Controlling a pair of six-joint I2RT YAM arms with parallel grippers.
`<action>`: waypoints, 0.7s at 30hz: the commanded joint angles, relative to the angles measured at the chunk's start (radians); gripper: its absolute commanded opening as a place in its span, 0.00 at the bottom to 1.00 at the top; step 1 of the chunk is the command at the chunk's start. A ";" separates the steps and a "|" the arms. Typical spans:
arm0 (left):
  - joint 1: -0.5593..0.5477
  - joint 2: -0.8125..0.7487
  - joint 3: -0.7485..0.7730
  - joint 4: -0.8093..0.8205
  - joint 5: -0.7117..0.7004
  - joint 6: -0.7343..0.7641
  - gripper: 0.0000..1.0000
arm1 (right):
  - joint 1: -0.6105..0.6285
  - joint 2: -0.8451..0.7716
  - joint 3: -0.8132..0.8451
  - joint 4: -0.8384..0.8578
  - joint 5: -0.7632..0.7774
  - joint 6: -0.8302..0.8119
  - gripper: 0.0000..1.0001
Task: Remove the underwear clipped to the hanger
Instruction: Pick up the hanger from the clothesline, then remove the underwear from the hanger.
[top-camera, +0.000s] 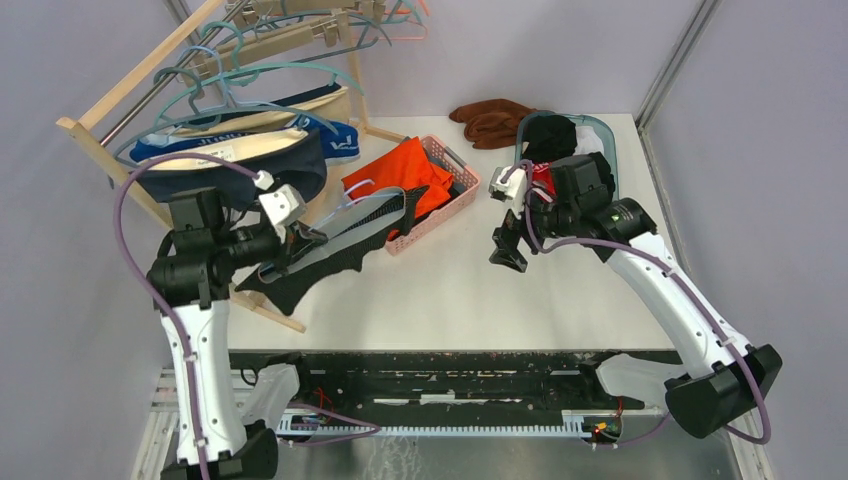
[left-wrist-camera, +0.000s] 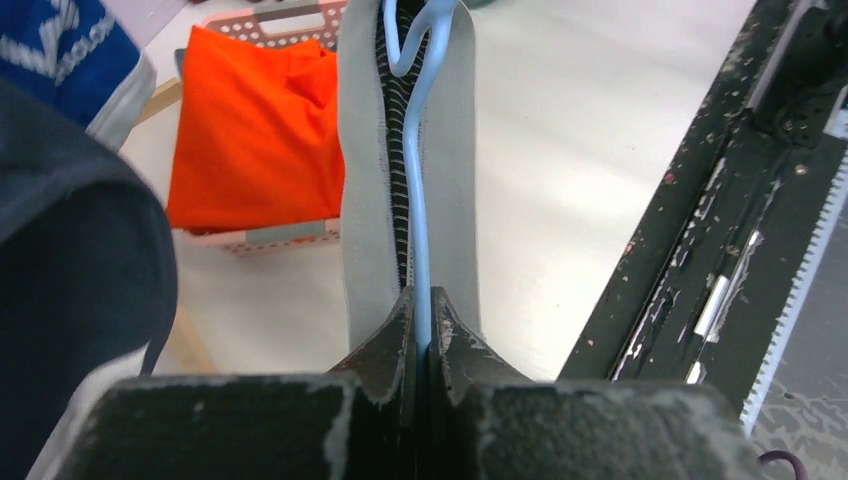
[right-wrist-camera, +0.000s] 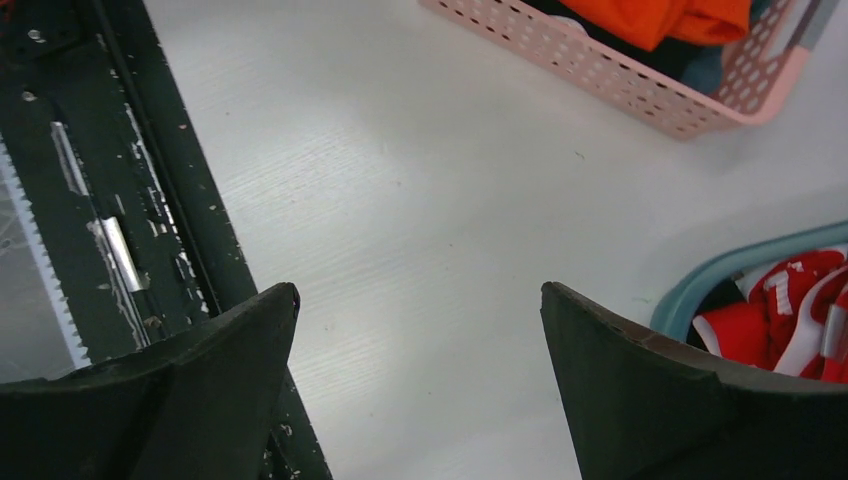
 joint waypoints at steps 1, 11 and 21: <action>0.001 0.065 -0.010 0.124 0.229 -0.004 0.03 | 0.004 0.000 0.067 0.019 -0.191 -0.061 1.00; -0.080 0.147 0.016 0.189 0.288 -0.007 0.03 | 0.008 0.064 0.123 0.062 -0.204 -0.031 0.98; -0.377 0.213 0.019 0.425 -0.120 -0.224 0.03 | 0.008 0.072 0.121 0.115 -0.141 0.023 0.96</action>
